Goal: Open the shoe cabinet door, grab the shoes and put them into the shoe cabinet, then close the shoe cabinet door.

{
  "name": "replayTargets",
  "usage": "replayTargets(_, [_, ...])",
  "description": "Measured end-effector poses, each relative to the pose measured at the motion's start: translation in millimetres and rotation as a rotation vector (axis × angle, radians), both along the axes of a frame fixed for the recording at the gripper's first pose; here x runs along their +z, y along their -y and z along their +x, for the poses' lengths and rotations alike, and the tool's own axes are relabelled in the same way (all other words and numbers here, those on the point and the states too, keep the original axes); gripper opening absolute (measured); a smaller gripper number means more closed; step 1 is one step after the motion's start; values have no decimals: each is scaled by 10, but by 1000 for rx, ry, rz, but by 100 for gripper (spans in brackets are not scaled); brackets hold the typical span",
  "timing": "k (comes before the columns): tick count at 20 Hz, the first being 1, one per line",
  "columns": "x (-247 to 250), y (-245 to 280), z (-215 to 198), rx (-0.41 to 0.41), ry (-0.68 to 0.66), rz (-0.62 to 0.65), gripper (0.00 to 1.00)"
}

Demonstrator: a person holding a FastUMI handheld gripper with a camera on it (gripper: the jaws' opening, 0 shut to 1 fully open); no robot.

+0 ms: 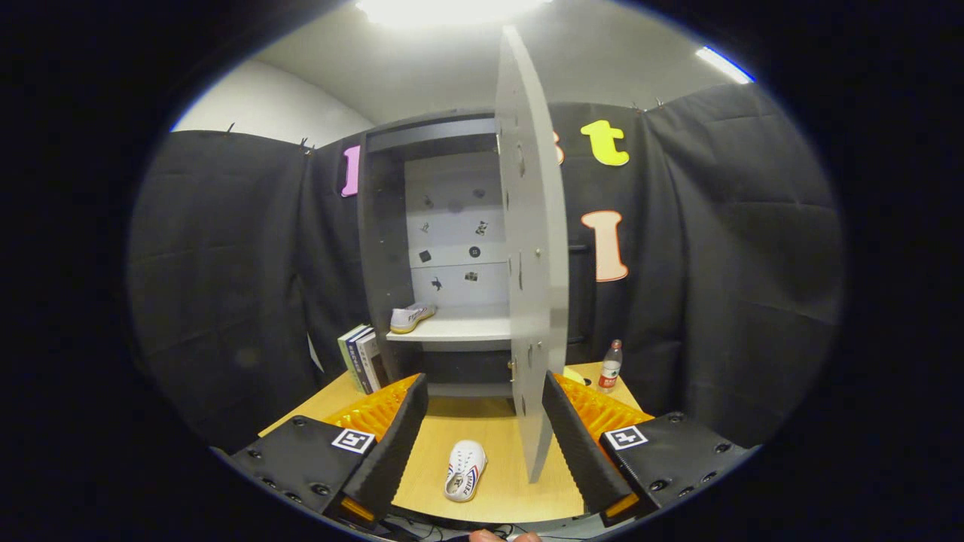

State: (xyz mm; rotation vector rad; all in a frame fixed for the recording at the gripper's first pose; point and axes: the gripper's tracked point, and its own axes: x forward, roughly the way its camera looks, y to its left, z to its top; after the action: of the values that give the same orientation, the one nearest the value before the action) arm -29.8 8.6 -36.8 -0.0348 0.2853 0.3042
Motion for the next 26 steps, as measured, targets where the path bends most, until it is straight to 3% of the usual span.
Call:
replayTargets(7, [-865, -672, 283, 81, -90, -16, 99])
replayTargets(13, [-2111, -1064, 642, 142, -300, -99, 99])
replayTargets(19, [-3218, -1173, 823, 175, -499, -192, 99])
replayTargets(26, [-4091, -1133, 986, 179, -639, -272, 99])
